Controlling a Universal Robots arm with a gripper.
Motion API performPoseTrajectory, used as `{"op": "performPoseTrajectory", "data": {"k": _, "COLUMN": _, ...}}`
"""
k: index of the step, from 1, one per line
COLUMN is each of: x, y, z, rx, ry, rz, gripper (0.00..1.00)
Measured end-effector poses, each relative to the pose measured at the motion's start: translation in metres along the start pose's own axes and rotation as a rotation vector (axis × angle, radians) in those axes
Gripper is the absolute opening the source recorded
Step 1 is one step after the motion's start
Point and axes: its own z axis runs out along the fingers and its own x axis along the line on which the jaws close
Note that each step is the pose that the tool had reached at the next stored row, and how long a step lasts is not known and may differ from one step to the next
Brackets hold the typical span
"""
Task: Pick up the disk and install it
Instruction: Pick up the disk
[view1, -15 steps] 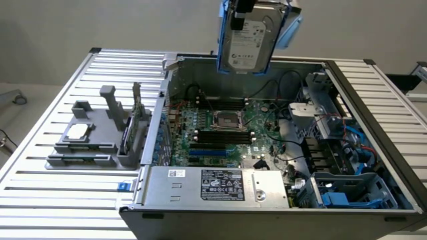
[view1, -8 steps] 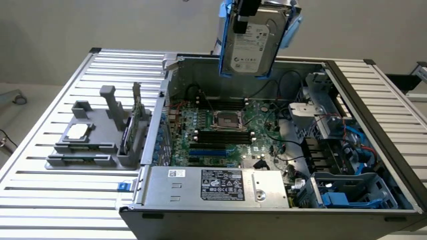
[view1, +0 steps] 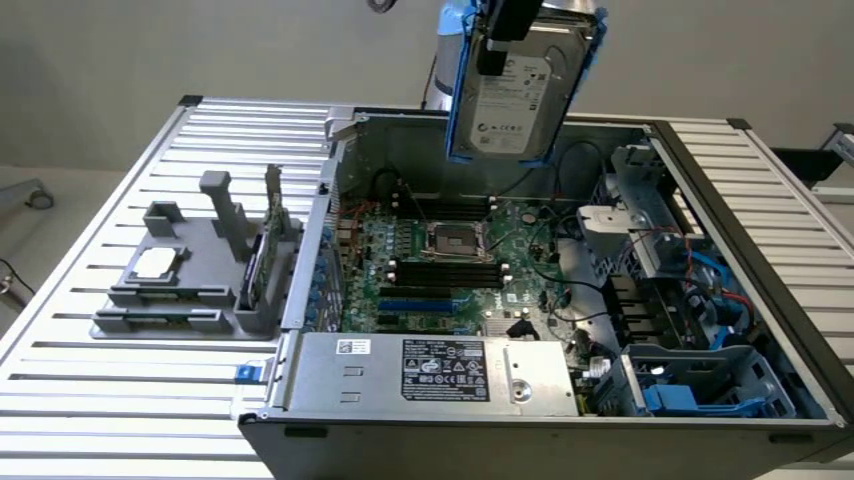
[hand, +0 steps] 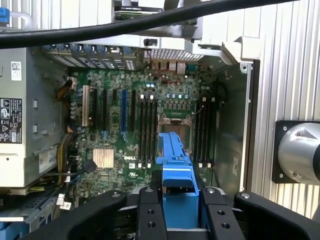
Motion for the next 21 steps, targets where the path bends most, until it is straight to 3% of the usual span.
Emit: {"op": "performPoseTrajectory", "data": {"k": 21, "x": 0.037, "y": -0.0281, "z": -0.0043, "rx": 0.0001, "ry": -0.0039, "rz": 0.000, "gripper": 0.33}}
